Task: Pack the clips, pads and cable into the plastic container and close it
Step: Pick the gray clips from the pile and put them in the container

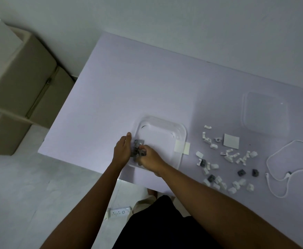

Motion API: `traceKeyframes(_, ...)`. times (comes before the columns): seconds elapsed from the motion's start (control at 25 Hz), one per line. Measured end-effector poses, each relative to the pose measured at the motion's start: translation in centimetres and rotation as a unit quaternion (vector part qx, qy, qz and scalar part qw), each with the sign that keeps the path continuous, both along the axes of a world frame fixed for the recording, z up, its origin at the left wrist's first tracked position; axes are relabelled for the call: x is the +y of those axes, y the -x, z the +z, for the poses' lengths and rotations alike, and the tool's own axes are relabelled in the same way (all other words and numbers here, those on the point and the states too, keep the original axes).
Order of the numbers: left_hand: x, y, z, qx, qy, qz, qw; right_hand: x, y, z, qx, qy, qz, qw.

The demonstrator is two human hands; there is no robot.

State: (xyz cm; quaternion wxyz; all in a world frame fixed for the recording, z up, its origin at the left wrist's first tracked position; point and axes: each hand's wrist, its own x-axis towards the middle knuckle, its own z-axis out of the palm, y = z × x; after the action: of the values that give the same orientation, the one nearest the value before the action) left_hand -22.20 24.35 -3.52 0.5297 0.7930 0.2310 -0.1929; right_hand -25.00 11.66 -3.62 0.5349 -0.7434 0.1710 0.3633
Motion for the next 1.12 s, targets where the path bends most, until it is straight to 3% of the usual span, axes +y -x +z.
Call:
traceKeyframes(0.16, -0.1, 0.0, -0.2, -0.006, 0.002, 0.010, 1.000, -0.6, 0.8, -0.4, -0.072, 0.075, 0.059, 0.993)
traceKeyframes(0.36, 0.1, 0.0, -0.3, -0.004, 0.005, 0.007, 1.000, -1.5, 1.2, -1.2, -0.104, 0.147, 0.043, 0.983)
traceKeyframes(0.56, 0.1, -0.1, -0.5, -0.005, 0.002, 0.006, 1.000, -1.7, 0.6, -2.1, -0.066, 0.141, 0.009, 0.988)
traceKeyframes(0.92, 0.3, -0.2, -0.8, 0.004, -0.001, 0.000, 1.000, -0.1, -1.3, -2.0, -0.084, 0.107, 0.127, 0.983)
traceKeyframes(1.12, 0.4, -0.4, -0.5, -0.002, -0.032, -0.019, 0.999, -1.2, -1.3, -1.9, -0.069, 0.095, 0.100, 0.988)
